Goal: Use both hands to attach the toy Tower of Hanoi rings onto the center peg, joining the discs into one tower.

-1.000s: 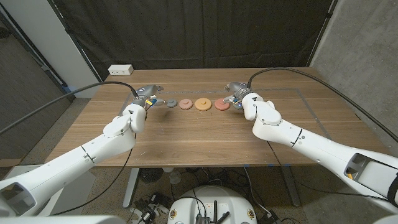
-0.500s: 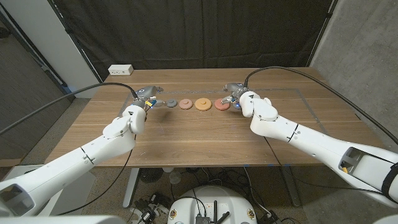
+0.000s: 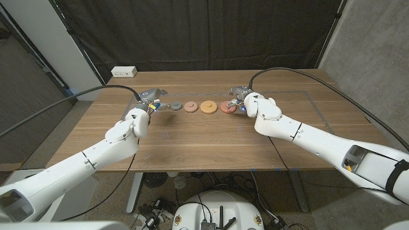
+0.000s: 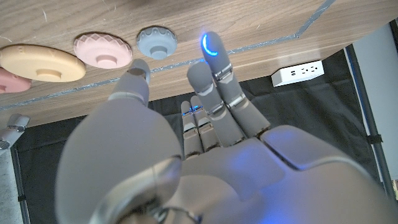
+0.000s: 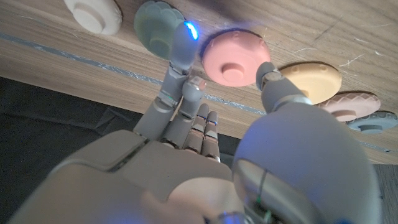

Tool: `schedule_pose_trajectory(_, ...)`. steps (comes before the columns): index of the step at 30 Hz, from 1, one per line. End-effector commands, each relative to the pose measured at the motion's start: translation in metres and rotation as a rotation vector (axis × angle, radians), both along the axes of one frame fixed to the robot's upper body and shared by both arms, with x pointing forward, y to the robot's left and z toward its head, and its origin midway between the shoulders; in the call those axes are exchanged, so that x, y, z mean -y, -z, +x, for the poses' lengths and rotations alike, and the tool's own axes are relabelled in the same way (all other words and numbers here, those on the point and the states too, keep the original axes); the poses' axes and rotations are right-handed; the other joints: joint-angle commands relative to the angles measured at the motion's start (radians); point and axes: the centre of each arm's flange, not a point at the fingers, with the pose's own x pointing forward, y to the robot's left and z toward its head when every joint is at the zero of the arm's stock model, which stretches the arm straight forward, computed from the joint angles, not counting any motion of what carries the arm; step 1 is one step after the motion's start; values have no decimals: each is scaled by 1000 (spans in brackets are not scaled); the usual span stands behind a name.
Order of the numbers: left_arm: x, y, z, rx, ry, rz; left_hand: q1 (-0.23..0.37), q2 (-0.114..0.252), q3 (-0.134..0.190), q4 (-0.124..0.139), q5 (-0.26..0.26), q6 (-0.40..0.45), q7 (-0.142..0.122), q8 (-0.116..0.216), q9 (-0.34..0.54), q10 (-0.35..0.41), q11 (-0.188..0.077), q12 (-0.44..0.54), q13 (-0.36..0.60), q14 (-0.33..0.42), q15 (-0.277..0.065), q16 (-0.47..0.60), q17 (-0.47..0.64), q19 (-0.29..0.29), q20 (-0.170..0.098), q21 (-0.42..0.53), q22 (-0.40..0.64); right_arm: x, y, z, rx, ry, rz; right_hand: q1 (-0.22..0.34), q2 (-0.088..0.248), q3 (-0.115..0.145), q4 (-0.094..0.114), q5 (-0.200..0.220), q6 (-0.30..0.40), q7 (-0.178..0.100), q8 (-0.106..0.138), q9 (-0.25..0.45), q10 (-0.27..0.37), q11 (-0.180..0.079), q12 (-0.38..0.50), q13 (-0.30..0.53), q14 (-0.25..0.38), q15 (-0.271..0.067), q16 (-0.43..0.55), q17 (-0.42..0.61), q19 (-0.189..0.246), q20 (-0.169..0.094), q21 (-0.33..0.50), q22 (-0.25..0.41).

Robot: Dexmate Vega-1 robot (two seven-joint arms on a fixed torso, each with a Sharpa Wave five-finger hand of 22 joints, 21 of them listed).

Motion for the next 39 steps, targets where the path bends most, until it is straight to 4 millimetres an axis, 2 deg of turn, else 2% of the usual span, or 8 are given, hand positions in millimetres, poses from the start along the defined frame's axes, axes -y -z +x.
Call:
schedule_pose_trajectory(1,2,-1,1,-8,0,9,6,2,-3,1,6,12,3,5,2,9,2,-3,6,-6,-2,1,1,-8,-78,9,1,-3,1,12,-48,20,-20,-4,-6,-11,-1,0,-11,1,0,3,-6,3,1,0,-8,-118,-5,-3,-9,-2,6,1)
schedule_pose_trajectory(18,3,-1,4,-7,4,3,6,4,-7,1,8,17,2,5,2,14,2,-4,7,0,-2,7,2,-17,-78,36,-9,-6,1,24,-108,60,-81,-3,-6,-51,-3,-6,-37,14,6,-1,-42,24,6,-9,-31,-118,-30,-31,-39,-2,14,-7)
schedule_pose_trajectory(39,1,0,6,-7,4,-4,7,6,-8,0,10,20,2,5,3,16,1,-5,9,-2,-2,8,3,-26,-78,58,-17,-9,5,31,-163,61,-91,6,3,-78,-1,-5,-42,20,12,-4,-38,22,14,-15,-34,-118,-39,-47,-47,-2,23,-18)
